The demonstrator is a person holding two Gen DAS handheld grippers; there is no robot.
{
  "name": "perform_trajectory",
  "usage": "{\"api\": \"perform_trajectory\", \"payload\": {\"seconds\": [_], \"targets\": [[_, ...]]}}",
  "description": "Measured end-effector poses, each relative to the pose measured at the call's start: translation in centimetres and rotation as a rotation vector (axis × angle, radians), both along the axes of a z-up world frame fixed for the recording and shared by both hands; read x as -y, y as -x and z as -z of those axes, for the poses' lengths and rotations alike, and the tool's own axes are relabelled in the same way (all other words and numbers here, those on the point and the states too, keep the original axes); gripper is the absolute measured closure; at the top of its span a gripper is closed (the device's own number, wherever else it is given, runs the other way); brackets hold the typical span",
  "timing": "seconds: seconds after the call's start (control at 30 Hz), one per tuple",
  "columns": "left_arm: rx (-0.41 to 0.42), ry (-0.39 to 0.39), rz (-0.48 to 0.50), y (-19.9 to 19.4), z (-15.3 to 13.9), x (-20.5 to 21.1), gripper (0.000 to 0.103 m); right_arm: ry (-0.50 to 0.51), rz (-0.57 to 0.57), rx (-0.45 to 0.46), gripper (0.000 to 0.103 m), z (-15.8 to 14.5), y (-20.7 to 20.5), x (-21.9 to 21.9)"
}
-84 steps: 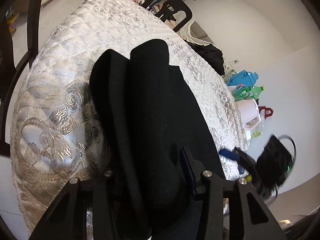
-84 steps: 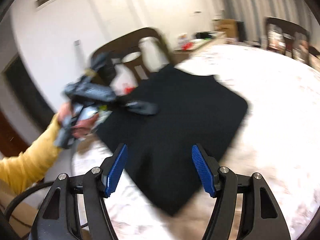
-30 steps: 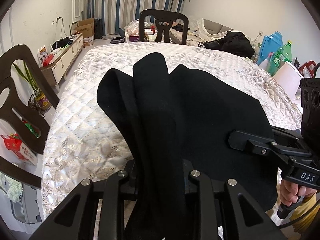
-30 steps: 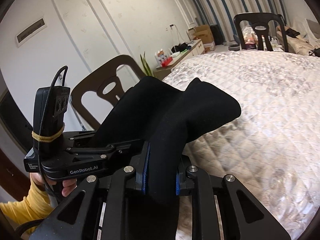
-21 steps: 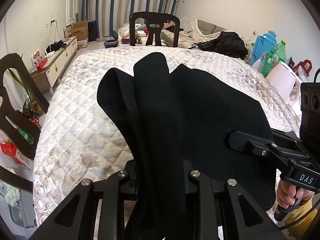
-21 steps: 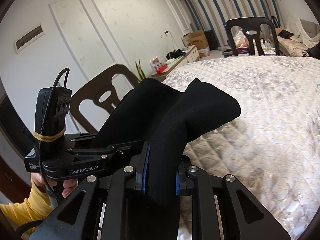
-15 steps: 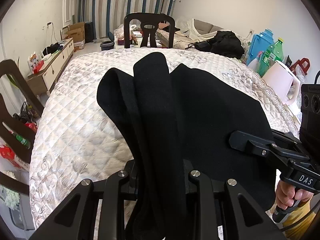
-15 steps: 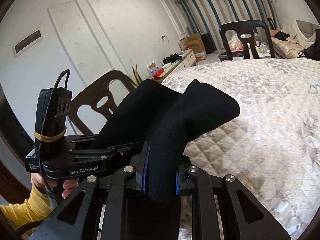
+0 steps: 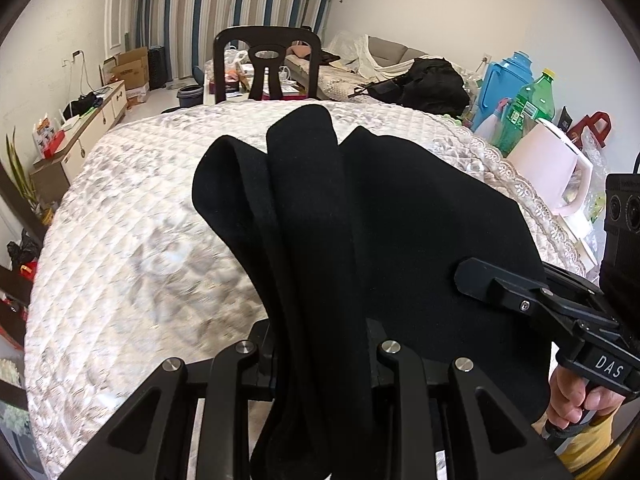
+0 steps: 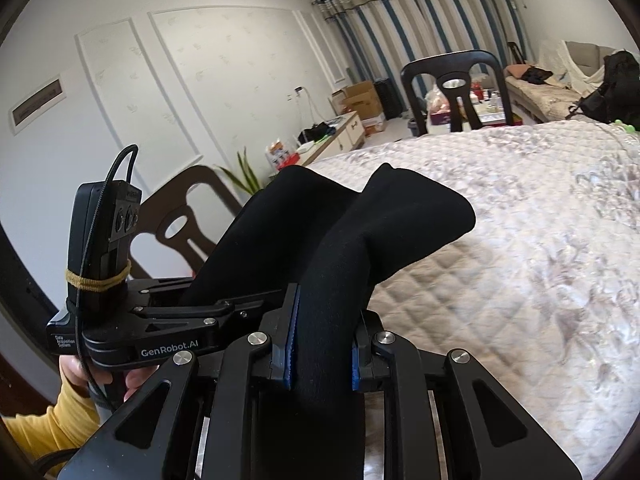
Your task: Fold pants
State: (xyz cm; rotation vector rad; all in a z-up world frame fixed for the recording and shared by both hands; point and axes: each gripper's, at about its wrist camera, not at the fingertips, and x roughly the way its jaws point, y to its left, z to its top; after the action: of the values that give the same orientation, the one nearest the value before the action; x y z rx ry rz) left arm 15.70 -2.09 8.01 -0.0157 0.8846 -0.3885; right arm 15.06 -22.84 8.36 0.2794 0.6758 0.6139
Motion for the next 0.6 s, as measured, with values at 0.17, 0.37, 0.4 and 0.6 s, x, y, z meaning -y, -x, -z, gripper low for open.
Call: {"api": "perform_trajectory", "payload": {"seconds": [0.17, 0.37, 0.4, 0.6], "targets": [[-0.013, 0.022, 0.004, -1.2, 0.1, 1.5, 0.075, 0.02, 0.02, 0.007, 0.083, -0.2, -0.7, 1.2], [-0.042, 0.048, -0.002, -2.6, 0.6, 2.7, 0.075, 0.022, 0.046, -0.01, 0.083, 0.2, -2.0, 2.8], [-0.047, 0.05, -0.001, -2.7, 0.7, 3.0, 0.075, 0.02, 0.049, -0.01, 0.083, 0.3, -1.9, 2.9], [-0.043, 0.049, 0.022, -3.1, 0.8, 5.0, 0.075, 0.015, 0.08, -0.014, 0.083, 0.3, -1.6, 4.7]]}}
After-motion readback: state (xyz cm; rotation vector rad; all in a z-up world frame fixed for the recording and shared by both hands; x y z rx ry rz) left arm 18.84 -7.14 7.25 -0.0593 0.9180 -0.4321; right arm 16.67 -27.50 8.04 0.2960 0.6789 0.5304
